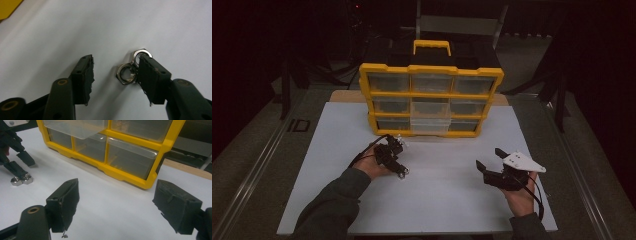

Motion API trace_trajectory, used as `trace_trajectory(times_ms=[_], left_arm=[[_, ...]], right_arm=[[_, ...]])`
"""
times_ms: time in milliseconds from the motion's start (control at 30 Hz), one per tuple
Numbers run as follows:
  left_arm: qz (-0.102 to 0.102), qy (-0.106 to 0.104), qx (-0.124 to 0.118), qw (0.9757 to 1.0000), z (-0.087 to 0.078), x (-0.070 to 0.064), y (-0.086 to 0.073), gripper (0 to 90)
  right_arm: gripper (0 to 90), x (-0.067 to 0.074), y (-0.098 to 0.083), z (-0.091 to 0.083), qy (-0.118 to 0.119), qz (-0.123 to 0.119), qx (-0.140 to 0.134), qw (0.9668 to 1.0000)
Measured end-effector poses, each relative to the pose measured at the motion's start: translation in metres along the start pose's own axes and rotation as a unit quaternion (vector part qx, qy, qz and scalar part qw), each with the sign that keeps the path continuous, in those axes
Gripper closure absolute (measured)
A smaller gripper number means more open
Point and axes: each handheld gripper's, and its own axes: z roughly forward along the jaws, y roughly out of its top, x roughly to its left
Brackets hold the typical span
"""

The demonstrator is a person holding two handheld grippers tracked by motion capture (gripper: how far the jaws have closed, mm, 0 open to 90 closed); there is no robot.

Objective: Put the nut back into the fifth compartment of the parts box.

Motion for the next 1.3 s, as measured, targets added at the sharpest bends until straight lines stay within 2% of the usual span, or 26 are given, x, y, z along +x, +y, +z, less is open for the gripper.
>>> trace_trajectory(times_ms=[67,133,200,300,500,833,933,1300], left_arm=[[0.000,0.006,0.005,1.0000,0.001,0.000,0.000,49.8],[0.006,0.013,0.019,0.9997,0.004,0.001,-0.001,50.8],[0.000,0.009,0.020,0.9998,0.005,0.003,-0.002,52.1],[0.001,0.004,0.019,0.9998,0.005,0.004,-0.002,56.3],[0.007,-0.003,0.034,0.9994,0.005,0.006,-0.001,64.0],[0.024,0.002,0.063,0.9977,0.007,0.004,0.007,66.8],[0.034,0.006,0.073,0.9967,0.007,0.004,0.009,68.8],[0.037,-0.001,0.073,0.9966,0.007,0.005,0.010,70.0]], right_arm=[[20.4,0.000,0.000,0.000,0.000,-0.001,0.001,1.0000],[20.4,0.000,0.000,0.000,0.000,-0.001,0.000,1.0000],[20.5,0.000,0.000,0.000,0.000,-0.001,0.000,1.0000],[20.5,0.000,0.000,0.000,0.000,-0.001,0.000,1.0000],[20.7,0.000,0.000,0.000,-0.001,-0.003,0.003,1.0000],[20.7,0.001,0.001,-0.001,0.001,-0.004,0.001,1.0000],[20.7,0.001,0.001,-0.002,0.002,-0.003,0.001,1.0000],[20.7,-0.001,0.001,-0.003,0.003,-0.003,-0.001,1.0000]])
